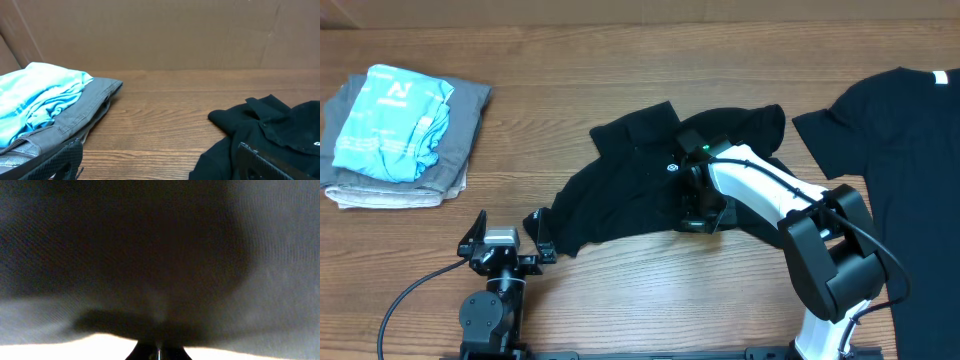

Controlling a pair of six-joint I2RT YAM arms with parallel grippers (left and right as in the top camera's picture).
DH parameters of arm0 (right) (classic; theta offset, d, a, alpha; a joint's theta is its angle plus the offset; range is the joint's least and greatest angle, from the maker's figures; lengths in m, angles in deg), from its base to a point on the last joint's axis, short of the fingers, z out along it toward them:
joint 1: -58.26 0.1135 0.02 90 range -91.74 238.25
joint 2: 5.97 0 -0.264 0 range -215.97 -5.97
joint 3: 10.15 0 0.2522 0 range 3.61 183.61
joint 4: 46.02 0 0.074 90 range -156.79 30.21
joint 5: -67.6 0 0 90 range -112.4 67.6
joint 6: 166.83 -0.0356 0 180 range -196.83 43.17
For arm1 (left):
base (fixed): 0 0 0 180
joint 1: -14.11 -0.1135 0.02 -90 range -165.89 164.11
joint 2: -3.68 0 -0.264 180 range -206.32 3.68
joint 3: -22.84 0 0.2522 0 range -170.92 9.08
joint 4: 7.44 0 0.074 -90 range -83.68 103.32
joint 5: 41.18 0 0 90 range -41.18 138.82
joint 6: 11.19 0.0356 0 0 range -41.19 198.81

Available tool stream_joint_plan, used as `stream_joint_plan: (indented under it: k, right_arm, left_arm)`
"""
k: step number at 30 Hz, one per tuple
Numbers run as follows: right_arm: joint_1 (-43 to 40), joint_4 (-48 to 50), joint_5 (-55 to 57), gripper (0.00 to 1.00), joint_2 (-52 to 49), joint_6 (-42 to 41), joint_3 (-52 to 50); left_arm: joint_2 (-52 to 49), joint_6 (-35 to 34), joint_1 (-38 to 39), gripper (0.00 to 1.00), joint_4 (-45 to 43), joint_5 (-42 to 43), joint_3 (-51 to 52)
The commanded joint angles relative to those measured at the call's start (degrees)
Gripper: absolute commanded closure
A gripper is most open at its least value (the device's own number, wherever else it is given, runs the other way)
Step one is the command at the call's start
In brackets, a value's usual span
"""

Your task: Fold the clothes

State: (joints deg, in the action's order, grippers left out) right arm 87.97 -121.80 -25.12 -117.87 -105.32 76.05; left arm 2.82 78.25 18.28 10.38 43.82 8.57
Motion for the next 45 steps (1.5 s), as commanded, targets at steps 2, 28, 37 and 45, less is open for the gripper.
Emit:
stream_joint_plan:
  k: [2, 28, 37, 45]
  right_arm:
    - [-0.2, 2.3, 1.2, 0.96, 1.9, -0.5, -0.2]
    - [-1.0, 6.8, -4.5, 0.95, 2.0, 2.1, 0.1]
    - [-4.3, 4.3, -8.4, 0.95, 2.0, 2.1, 2.2]
    - [-3.8, 5.7, -9.6, 0.95, 1.9, -0.3, 2.1]
  left_arm:
    - [0.6, -0.9, 0.5, 0.0, -0.1, 0.1, 0.2]
    - [0.6, -0.9, 0.5, 0.0, -0.1, 0.1, 0.2]
    - [0.6, -0.9, 0.5, 0.0, -0.1, 0.1, 0.2]
    - [0.6, -0.9, 0.5, 0.0, -0.1, 0.1, 0.2]
